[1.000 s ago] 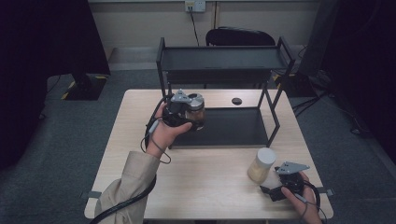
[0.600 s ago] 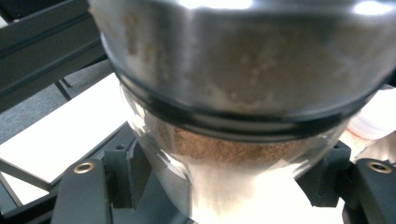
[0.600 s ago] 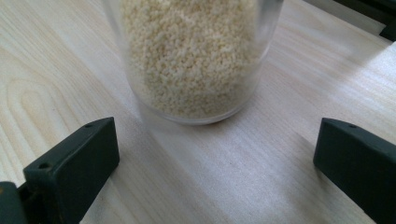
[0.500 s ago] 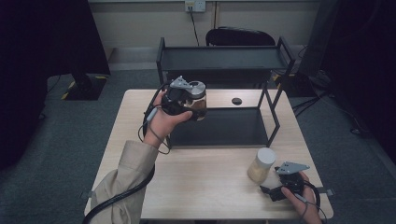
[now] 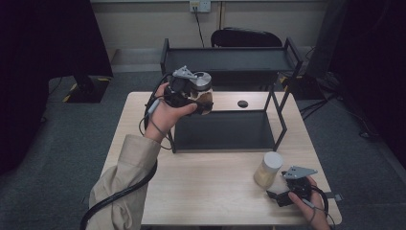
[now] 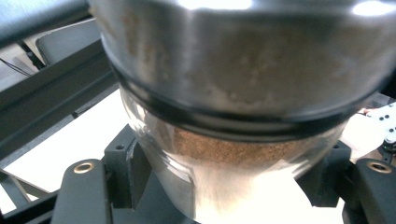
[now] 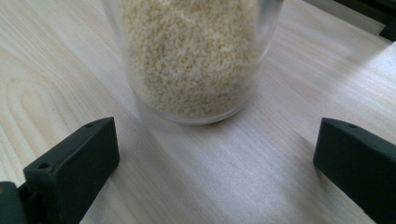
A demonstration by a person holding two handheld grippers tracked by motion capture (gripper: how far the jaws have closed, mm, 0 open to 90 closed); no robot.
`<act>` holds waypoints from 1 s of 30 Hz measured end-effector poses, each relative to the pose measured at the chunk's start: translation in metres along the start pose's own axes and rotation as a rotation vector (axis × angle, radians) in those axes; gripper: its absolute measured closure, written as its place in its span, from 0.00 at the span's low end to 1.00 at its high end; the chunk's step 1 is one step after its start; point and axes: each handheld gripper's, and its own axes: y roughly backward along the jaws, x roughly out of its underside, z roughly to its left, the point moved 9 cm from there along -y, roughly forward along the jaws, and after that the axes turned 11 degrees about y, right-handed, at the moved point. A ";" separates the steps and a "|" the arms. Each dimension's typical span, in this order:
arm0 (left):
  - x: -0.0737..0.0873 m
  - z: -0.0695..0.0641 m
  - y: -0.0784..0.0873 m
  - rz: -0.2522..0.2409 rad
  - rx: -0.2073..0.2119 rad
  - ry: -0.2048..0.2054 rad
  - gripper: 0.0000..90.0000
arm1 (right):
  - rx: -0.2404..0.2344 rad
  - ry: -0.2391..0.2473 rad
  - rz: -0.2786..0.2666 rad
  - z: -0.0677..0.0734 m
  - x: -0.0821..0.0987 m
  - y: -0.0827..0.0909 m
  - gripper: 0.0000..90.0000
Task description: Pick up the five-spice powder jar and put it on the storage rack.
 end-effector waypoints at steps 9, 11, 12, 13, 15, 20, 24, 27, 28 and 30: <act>-0.018 -0.002 0.008 -0.010 0.009 0.001 0.33 | 0.000 0.000 0.000 0.000 0.000 0.000 0.00; -0.023 -0.002 0.010 -0.008 0.011 0.001 0.33 | 0.000 0.000 0.001 0.000 0.000 0.000 0.00; -0.025 -0.002 0.010 -0.008 0.009 0.001 0.33 | 0.000 0.000 0.001 0.000 0.000 0.000 0.00; -0.027 -0.003 0.010 -0.007 0.007 -0.002 0.33 | 0.000 0.000 0.001 0.000 0.000 0.000 0.00; -0.032 -0.003 0.011 -0.009 0.006 -0.001 0.33 | 0.000 0.000 0.001 0.000 0.000 0.000 0.00; -0.043 -0.003 0.013 -0.007 0.006 0.000 0.33 | 0.000 0.000 0.000 0.000 0.000 0.000 0.00; -0.052 -0.004 0.015 -0.008 0.000 -0.004 0.33 | 0.000 0.000 0.000 0.000 0.000 0.000 0.00; -0.057 -0.005 0.017 -0.008 0.000 -0.004 0.33 | 0.000 0.000 0.000 0.000 0.000 0.000 0.00; -0.059 -0.004 0.017 -0.008 -0.001 -0.005 0.33 | 0.000 0.000 0.000 0.000 0.000 0.000 0.00; -0.062 -0.005 0.018 -0.010 -0.005 -0.005 0.33 | 0.000 0.000 0.000 0.000 0.000 0.000 0.00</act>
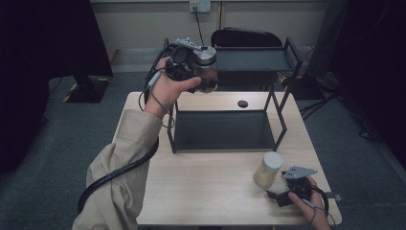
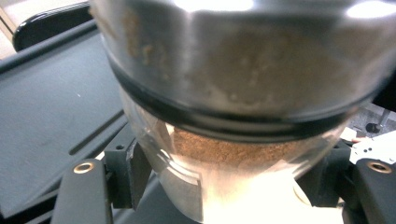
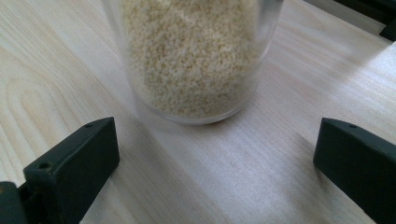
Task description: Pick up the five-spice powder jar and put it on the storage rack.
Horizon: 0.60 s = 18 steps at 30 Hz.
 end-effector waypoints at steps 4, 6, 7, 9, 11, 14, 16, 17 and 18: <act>-0.007 0.001 0.002 -0.001 -0.003 0.003 0.33 | 0.000 0.000 0.000 0.000 0.000 0.000 0.00; -0.009 0.001 0.003 -0.002 -0.003 0.003 0.33 | 0.000 0.000 0.000 0.000 0.000 0.000 0.00; -0.011 0.002 0.003 0.000 -0.005 0.004 0.33 | 0.000 0.000 0.000 0.000 0.000 0.000 0.00; -0.015 0.002 0.004 0.000 -0.011 0.000 0.33 | 0.000 0.000 0.000 0.000 0.000 0.000 0.00; -0.019 0.003 0.005 -0.003 -0.012 0.002 0.33 | 0.000 0.000 0.000 0.000 0.000 0.000 0.00; -0.024 0.006 0.005 -0.001 -0.024 0.001 0.33 | 0.000 0.000 0.000 0.000 0.000 0.000 0.00; -0.027 0.008 0.005 0.001 -0.029 -0.003 0.33 | 0.000 0.000 0.000 0.000 0.000 0.000 0.00; -0.029 0.009 0.005 0.000 -0.031 -0.004 0.33 | 0.000 0.000 0.000 0.000 0.000 0.000 0.00; -0.030 0.010 0.004 -0.003 -0.030 -0.001 0.33 | 0.000 0.000 0.000 0.000 0.000 0.000 0.00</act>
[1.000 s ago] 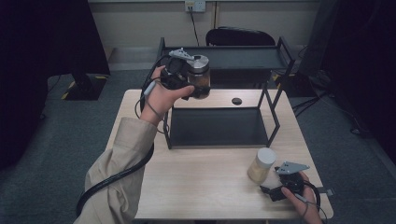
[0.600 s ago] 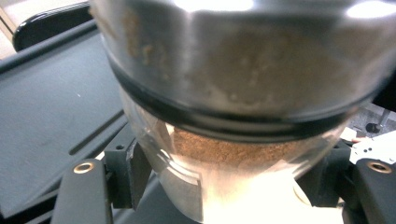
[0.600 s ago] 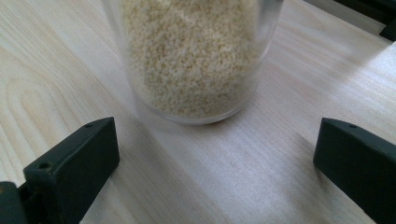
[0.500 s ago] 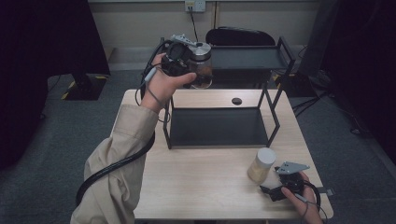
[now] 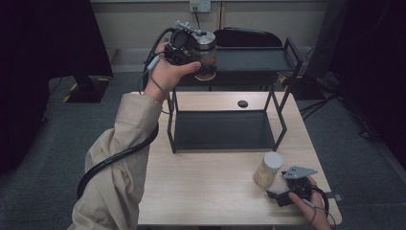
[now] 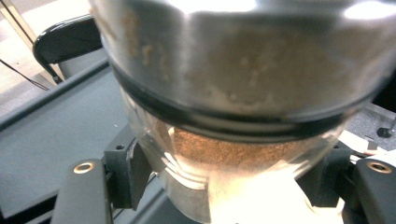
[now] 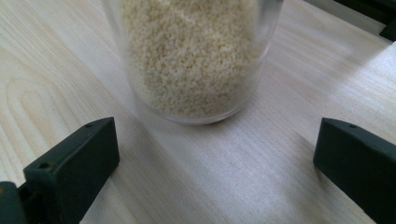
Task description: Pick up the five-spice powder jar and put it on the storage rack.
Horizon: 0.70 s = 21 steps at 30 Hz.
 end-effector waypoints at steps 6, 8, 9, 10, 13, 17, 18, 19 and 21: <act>-0.007 0.008 -0.004 -0.001 -0.009 0.018 0.33 | 0.000 0.000 0.000 0.000 0.000 0.000 0.00; -0.009 0.010 -0.006 -0.001 -0.019 0.012 0.33 | 0.000 0.000 0.000 0.000 0.000 0.000 0.00; -0.010 0.011 -0.006 -0.003 -0.019 0.012 0.33 | 0.000 0.000 0.000 0.000 0.000 0.000 0.00; -0.012 0.011 -0.008 -0.006 -0.019 0.017 0.33 | 0.000 0.000 0.000 0.000 0.000 0.000 0.00; -0.015 0.013 -0.011 -0.001 -0.027 0.019 0.33 | 0.000 0.000 0.000 0.000 0.000 0.000 0.00; -0.019 0.016 -0.016 -0.002 -0.033 0.026 0.33 | 0.000 0.000 0.000 0.000 0.000 0.000 0.00; -0.020 0.017 -0.017 -0.002 -0.036 0.026 0.33 | 0.000 -0.001 0.000 0.000 0.000 0.000 0.00; -0.021 0.018 -0.018 -0.003 -0.037 0.028 0.33 | 0.000 0.000 0.000 0.000 0.000 0.000 0.00; -0.022 0.020 -0.020 -0.002 -0.044 0.037 0.33 | 0.000 0.000 0.000 0.000 0.000 0.000 0.00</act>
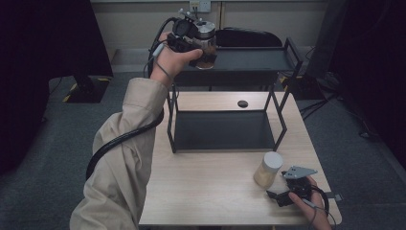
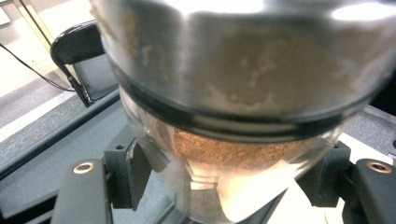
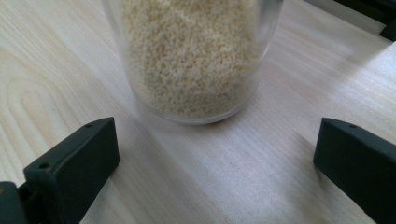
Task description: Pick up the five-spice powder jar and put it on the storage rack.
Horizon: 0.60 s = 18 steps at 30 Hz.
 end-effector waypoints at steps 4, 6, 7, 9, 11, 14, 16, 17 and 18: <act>-0.001 0.004 -0.004 -0.001 -0.022 0.014 0.33 | 0.000 0.000 0.000 0.000 0.000 0.000 0.00; -0.002 0.007 -0.006 0.003 -0.025 0.018 0.33 | 0.000 0.001 0.000 0.000 0.000 0.000 0.00; -0.001 0.009 -0.008 0.004 -0.031 0.021 0.33 | 0.000 0.000 0.000 0.000 0.000 0.000 0.00; -0.001 0.012 -0.010 0.002 -0.040 0.023 0.33 | 0.000 -0.001 0.001 0.000 0.000 0.000 0.00; 0.000 0.015 -0.012 -0.001 -0.045 0.030 0.33 | 0.000 0.000 0.000 0.000 0.000 0.000 0.00; 0.002 0.019 -0.015 0.001 -0.058 0.032 0.33 | 0.000 -0.001 0.001 0.000 0.000 0.000 0.00; 0.003 0.021 -0.016 0.001 -0.065 0.038 0.33 | -0.001 -0.001 0.001 0.000 0.000 0.000 0.00; 0.004 0.022 -0.017 0.001 -0.070 0.035 0.33 | -0.001 -0.001 0.001 0.000 0.000 0.000 0.00; 0.004 0.022 -0.019 0.004 -0.072 0.033 0.33 | -0.001 -0.001 0.001 0.000 0.000 0.000 0.00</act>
